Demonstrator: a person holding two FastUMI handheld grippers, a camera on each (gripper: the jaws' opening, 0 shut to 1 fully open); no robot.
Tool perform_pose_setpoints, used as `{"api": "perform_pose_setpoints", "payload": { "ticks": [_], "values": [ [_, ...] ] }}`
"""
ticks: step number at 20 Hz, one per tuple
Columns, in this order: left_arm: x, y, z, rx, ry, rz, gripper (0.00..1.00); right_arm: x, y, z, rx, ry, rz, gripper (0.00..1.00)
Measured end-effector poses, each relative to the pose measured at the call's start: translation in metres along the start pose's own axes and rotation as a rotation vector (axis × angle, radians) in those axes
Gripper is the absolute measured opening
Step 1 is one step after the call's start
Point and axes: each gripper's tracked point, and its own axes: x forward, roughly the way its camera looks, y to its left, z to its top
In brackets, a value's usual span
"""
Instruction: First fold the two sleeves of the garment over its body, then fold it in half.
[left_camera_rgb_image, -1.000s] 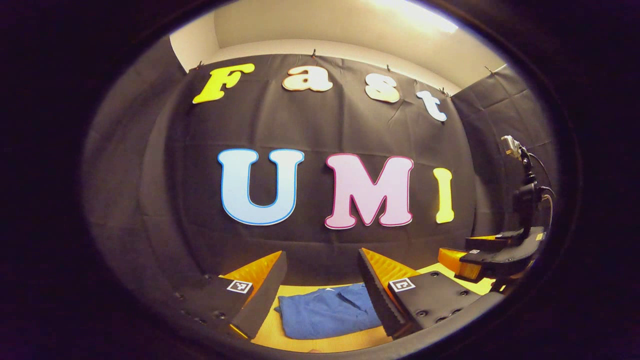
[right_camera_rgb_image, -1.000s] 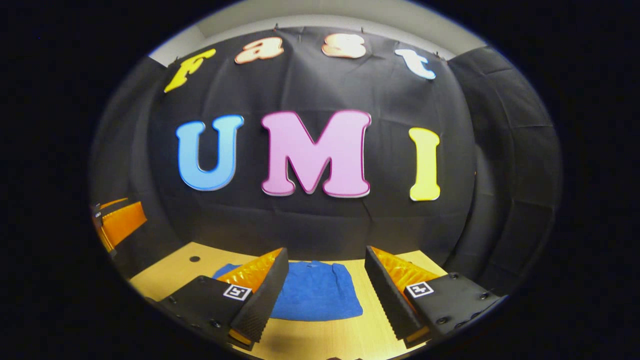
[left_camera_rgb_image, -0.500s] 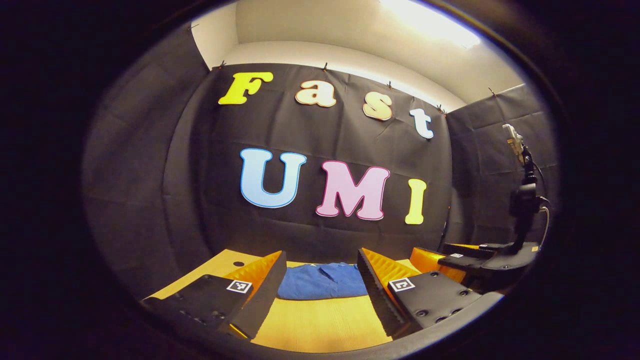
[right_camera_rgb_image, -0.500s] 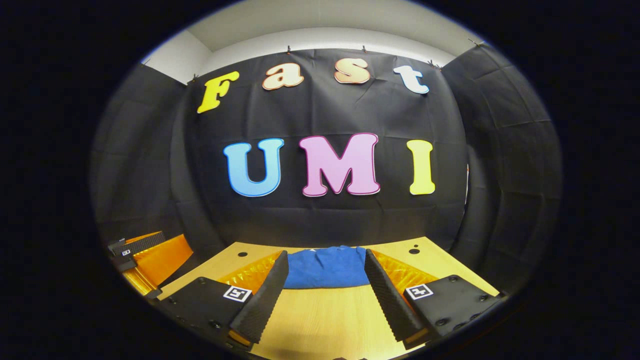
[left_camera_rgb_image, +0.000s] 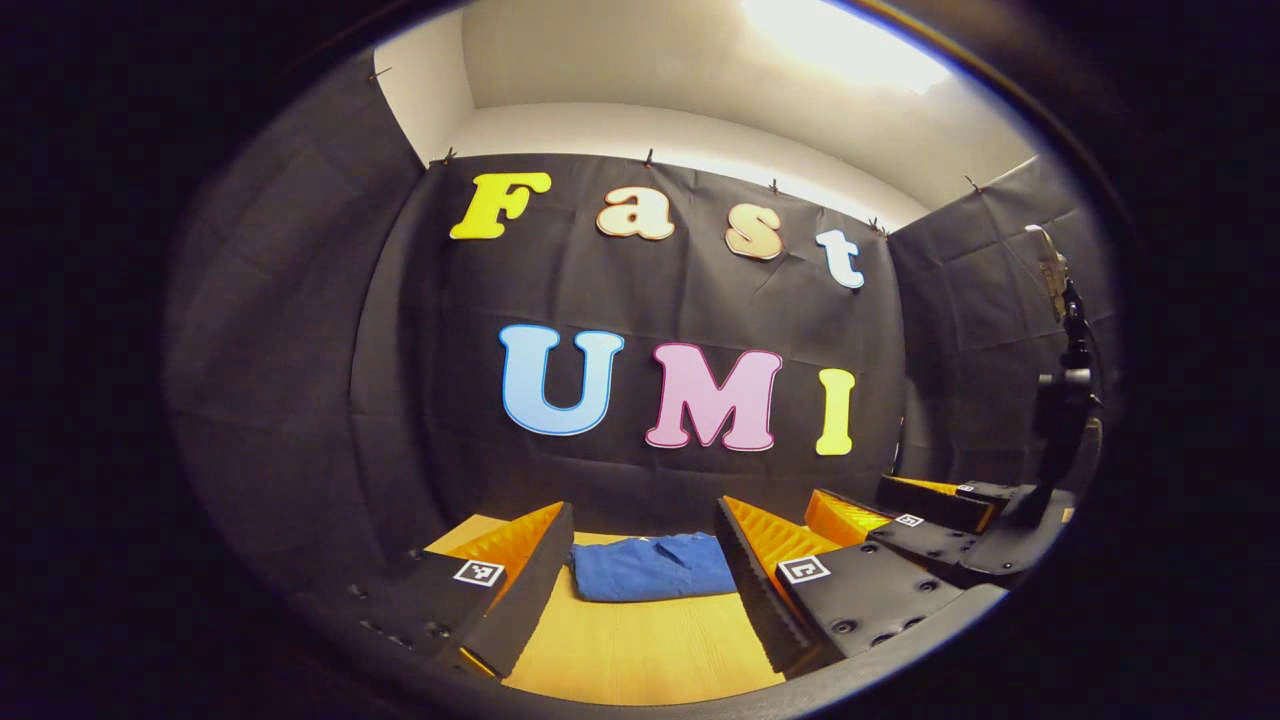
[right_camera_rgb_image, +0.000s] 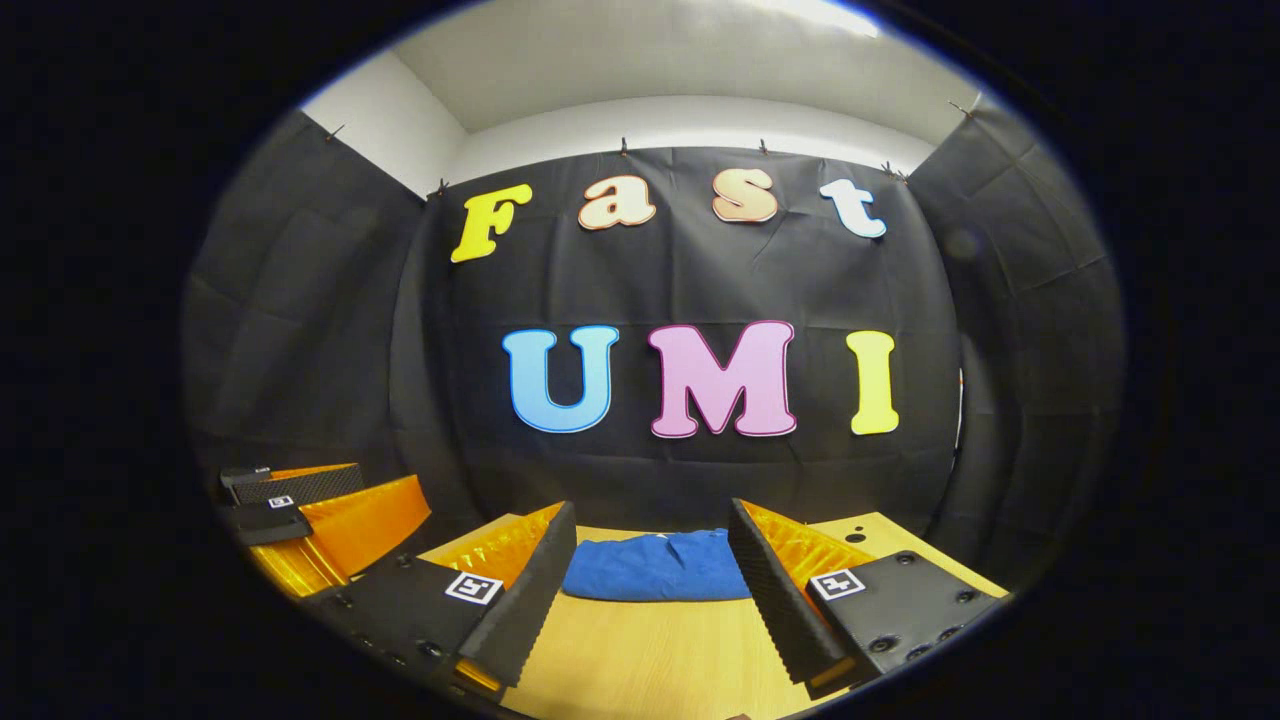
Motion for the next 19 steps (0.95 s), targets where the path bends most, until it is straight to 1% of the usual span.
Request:
{"api": "perform_pose_setpoints", "payload": {
  "ticks": [4, 8, 11, 14, 19],
  "values": [
    [-0.008, -0.001, 0.002, 0.012, -0.006, -0.004, 0.82, -0.002, 0.004, -0.001, -0.003, 0.000, 0.008, 0.95],
    [-0.015, -0.001, 0.007, 0.024, -0.013, 0.006, 0.82, -0.005, 0.020, -0.010, 0.043, 0.029, 0.063, 0.96],
    [-0.017, 0.002, 0.010, 0.035, -0.017, 0.017, 0.82, -0.005, 0.027, -0.011, 0.087, 0.044, 0.087, 0.96],
    [-0.020, 0.006, 0.011, 0.037, -0.015, 0.029, 0.82, -0.004, 0.032, -0.005, 0.082, 0.026, 0.105, 0.95],
    [-0.019, 0.013, 0.013, 0.027, -0.017, 0.047, 0.82, -0.001, 0.044, -0.002, 0.034, 0.011, 0.141, 0.95]
  ]
}}
